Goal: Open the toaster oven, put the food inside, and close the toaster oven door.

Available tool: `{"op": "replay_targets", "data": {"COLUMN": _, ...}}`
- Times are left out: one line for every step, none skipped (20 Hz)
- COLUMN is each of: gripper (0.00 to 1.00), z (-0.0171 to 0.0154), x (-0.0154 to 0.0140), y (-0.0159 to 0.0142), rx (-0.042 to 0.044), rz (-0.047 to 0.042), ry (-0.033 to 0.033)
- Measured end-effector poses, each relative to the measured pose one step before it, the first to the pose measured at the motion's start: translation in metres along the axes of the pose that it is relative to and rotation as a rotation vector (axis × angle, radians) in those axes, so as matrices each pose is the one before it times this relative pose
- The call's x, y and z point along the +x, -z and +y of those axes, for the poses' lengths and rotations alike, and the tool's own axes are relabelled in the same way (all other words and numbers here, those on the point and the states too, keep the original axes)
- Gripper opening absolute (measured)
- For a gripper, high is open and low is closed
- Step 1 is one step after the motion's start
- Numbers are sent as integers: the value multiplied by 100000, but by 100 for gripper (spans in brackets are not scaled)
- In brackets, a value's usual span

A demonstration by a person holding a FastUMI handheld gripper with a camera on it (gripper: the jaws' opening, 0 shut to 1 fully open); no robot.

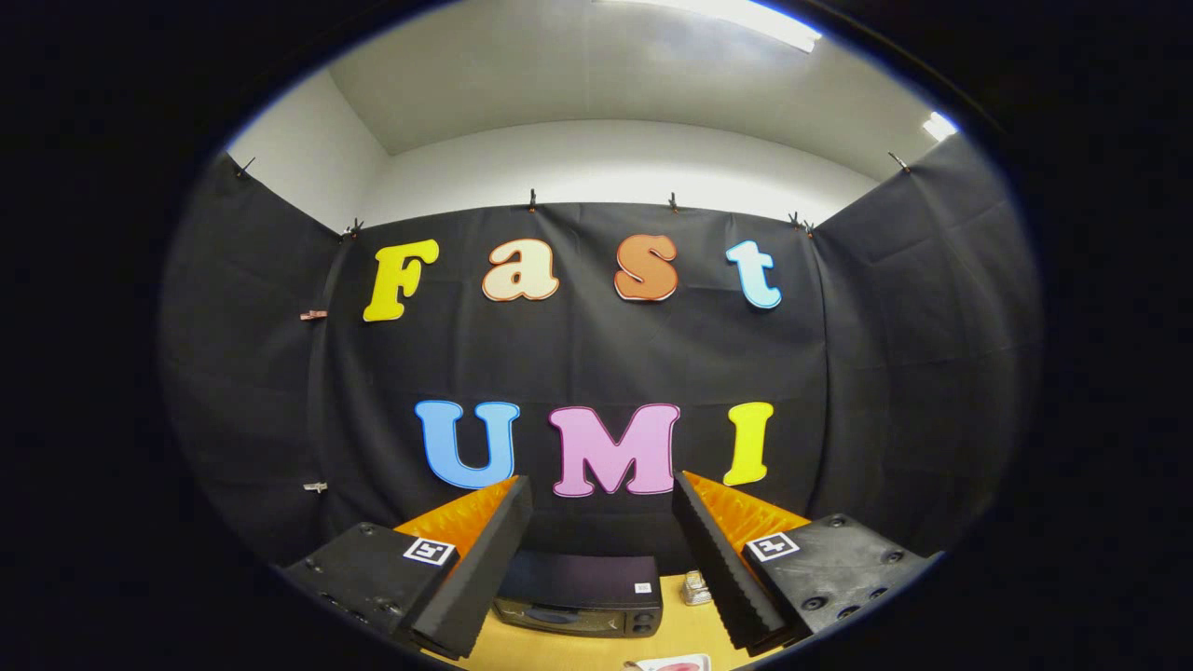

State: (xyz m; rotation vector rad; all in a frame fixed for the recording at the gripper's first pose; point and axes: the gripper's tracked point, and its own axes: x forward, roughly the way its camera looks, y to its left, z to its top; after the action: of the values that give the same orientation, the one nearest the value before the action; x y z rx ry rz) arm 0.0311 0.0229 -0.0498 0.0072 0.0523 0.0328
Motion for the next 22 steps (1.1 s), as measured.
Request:
{"op": "replay_targets", "data": {"gripper": 97, "z": 539, "x": 567, "y": 872, "rx": 80, "rz": 1029, "ry": -781}}
{"op": "replay_targets", "data": {"gripper": 97, "z": 527, "x": 539, "y": 1231, "rx": -1047, "rz": 1663, "ry": -1006}}
{"op": "replay_targets", "data": {"gripper": 97, "z": 502, "x": 609, "y": 1573, "rx": -2161, "rz": 2393, "ry": -825}}
{"op": "replay_targets", "data": {"gripper": 97, "z": 455, "x": 556, "y": 1706, "rx": -2678, "rz": 2107, "ry": -687}}
{"op": "replay_targets", "data": {"gripper": 97, "z": 650, "x": 817, "y": 1470, "rx": -2302, "rz": 1613, "ry": -1111}}
{"op": "replay_targets", "data": {"gripper": 97, "z": 522, "x": 811, "y": 1561, "rx": -799, "rz": 1060, "ry": -778}}
{"op": "replay_targets", "data": {"gripper": 98, "z": 475, "x": 851, "y": 1500, "rx": 1023, "rz": 947, "ry": -750}}
{"op": "replay_targets", "data": {"gripper": 98, "z": 485, "x": 926, "y": 1589, "rx": 2296, "rz": 1125, "ry": -754}}
{"op": "replay_targets", "data": {"gripper": 98, "z": 256, "x": 906, "y": 1897, "rx": 2327, "rz": 2363, "ry": -287}}
{"op": "replay_targets", "data": {"gripper": 98, "z": 65, "x": 1064, "y": 1511, "rx": 1681, "rz": 1375, "ry": 411}}
{"op": "replay_targets", "data": {"gripper": 98, "z": -85, "x": 928, "y": 1351, "rx": 1132, "rz": 656, "ry": 985}}
{"op": "replay_targets", "data": {"gripper": 98, "z": -8, "x": 1064, "y": 1395, "rx": 650, "rz": 810, "ry": 889}}
{"op": "replay_targets", "data": {"gripper": 98, "z": -33, "x": 1262, "y": 1626, "rx": 386, "rz": 1156, "ry": 891}}
{"op": "replay_targets", "data": {"gripper": 98, "z": 23, "x": 1132, "y": 1711, "rx": 55, "rz": 1757, "ry": 791}}
{"op": "replay_targets", "data": {"gripper": 98, "z": 116, "x": 1248, "y": 2010, "rx": 126, "rz": 2991, "ry": 269}}
{"op": "replay_targets", "data": {"gripper": 98, "z": 179, "x": 1114, "y": 2062, "rx": 389, "rz": 3665, "ry": -215}}
{"op": "replay_targets", "data": {"gripper": 98, "z": 262, "x": 901, "y": 2120, "rx": 306, "rz": 4013, "ry": -108}}
{"op": "replay_targets", "data": {"gripper": 98, "z": -199, "x": 828, "y": 2351, "rx": 293, "rz": 4530, "ry": 1117}}
{"op": "replay_targets", "data": {"gripper": 98, "z": -529, "x": 765, "y": 1775, "rx": 812, "rz": 3164, "ry": 1873}}
{"op": "replay_targets", "data": {"gripper": 98, "z": -184, "x": 828, "y": 1197, "rx": 1605, "rz": 1822, "ry": 1067}}
{"op": "replay_targets", "data": {"gripper": 98, "z": -73, "x": 652, "y": 1145, "rx": 1285, "rz": 1959, "ry": 645}}
{"op": "replay_targets", "data": {"gripper": 98, "z": -284, "x": 674, "y": 1089, "rx": -37, "rz": 2083, "ry": 1201}}
